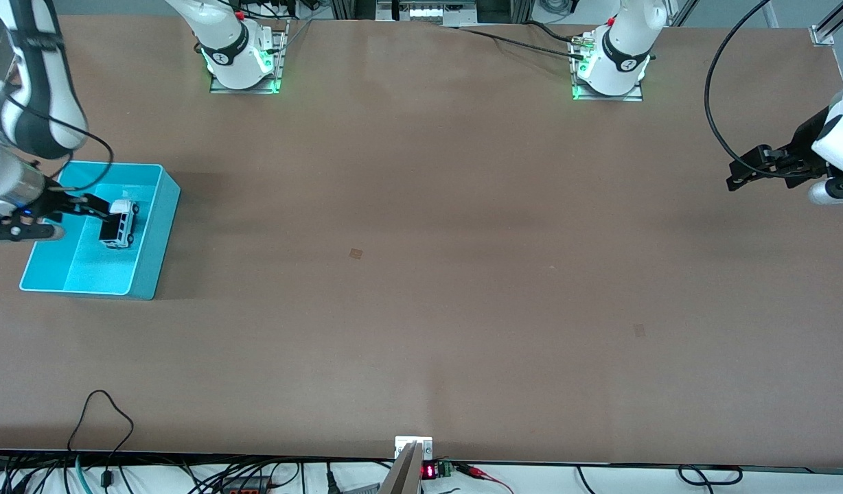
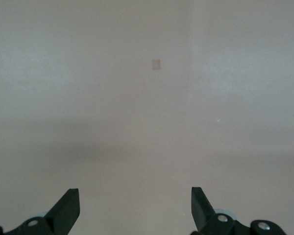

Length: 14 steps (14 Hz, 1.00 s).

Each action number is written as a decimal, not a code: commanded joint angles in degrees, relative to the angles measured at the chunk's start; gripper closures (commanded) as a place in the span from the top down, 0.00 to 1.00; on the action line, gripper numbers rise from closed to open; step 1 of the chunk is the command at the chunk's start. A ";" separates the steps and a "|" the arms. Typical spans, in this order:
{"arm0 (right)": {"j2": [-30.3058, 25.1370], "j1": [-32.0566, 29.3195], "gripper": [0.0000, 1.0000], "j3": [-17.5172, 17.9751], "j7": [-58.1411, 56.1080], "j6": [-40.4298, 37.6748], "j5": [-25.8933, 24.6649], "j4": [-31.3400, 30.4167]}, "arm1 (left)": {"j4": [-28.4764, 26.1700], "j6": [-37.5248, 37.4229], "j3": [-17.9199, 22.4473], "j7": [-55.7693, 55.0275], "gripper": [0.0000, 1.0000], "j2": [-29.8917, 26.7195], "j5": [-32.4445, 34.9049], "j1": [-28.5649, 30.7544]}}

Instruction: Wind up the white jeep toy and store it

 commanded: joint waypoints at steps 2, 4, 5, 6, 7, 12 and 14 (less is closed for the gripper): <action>-2.64 -0.27 1.00 4.74 -0.21 -9.36 0.99 6.81 | 0.29 -0.46 0.10 0.02 1.00 -0.67 -0.90 -0.08; -2.72 -0.18 1.00 7.11 0.14 -16.40 0.55 12.70 | 0.29 -0.46 -0.08 0.02 1.00 -0.76 -0.81 -0.08; -2.72 -0.18 1.00 8.08 0.06 -18.00 0.46 14.73 | 0.29 -0.54 -0.08 0.10 1.00 -0.76 -0.81 -0.08; -2.81 -0.18 1.00 8.35 -0.03 -18.27 0.46 16.67 | 0.29 -0.46 -0.08 0.10 1.00 -0.76 -0.81 -0.08; -3.16 -0.18 1.00 8.53 -0.29 -18.63 1.07 17.90 | 0.29 -0.46 -0.08 0.10 1.00 -0.85 -0.81 -0.08; -5.10 1.83 1.00 10.55 5.22 -24.51 6.00 19.58 | -0.85 -0.20 0.01 0.81 1.00 -2.25 -0.90 -0.08; -4.66 4.90 1.00 10.03 6.56 -26.96 5.38 21.07 | -0.94 0.33 0.01 0.81 1.00 -2.25 -0.90 -0.08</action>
